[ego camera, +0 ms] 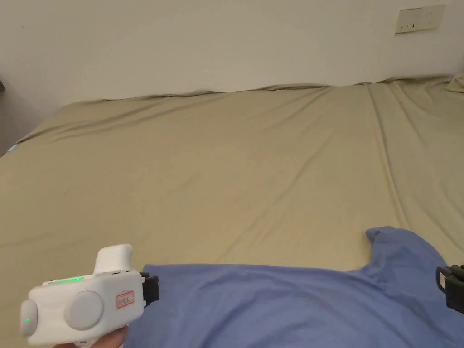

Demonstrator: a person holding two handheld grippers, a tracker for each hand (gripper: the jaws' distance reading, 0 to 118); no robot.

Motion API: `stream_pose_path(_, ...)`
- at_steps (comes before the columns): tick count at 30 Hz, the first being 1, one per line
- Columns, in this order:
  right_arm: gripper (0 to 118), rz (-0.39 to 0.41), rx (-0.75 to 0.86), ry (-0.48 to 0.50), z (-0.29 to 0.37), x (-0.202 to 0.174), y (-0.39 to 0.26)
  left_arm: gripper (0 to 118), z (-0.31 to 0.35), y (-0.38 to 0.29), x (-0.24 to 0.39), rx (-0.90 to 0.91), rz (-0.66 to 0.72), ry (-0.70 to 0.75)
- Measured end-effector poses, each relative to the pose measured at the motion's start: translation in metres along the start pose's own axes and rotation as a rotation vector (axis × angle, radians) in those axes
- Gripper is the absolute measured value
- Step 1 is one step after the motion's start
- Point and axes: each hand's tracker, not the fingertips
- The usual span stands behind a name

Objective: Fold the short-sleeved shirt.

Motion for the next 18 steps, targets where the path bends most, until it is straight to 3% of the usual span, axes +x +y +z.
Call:
stream_pose_path(7, 4, -0.014, -0.018, 0.013, -0.009, 0.001, -0.003, 2, -0.092, 0.036, -0.017, -0.097, -0.045, 0.21)
stream_pose_path(9, 4, -0.021, -0.019, 0.007, -0.01, 0.006, -0.003, 73, -0.106, 0.038, -0.023, -0.105, -0.028, 0.18)
stream_pose_path(10, 4, -0.028, -0.022, 0.005, -0.011, 0.008, -0.003, 91, -0.113, 0.035, -0.021, -0.139, -0.033, 0.181)
stream_pose_path(11, 4, -0.033, -0.025, 0.005, -0.012, 0.011, -0.003, 91, -0.123, 0.029, -0.018, -0.199, -0.037, 0.188)
stream_pose_path(12, 4, -0.036, -0.026, 0.002, -0.012, 0.012, -0.002, 118, -0.114, 0.025, -0.019, -0.148, -0.053, 0.23)
stream_pose_path(18, 4, -0.028, -0.041, -0.029, -0.022, 0.025, 0.001, 116, -0.135, 0.031, -0.026, -0.198, -0.022, 0.207)
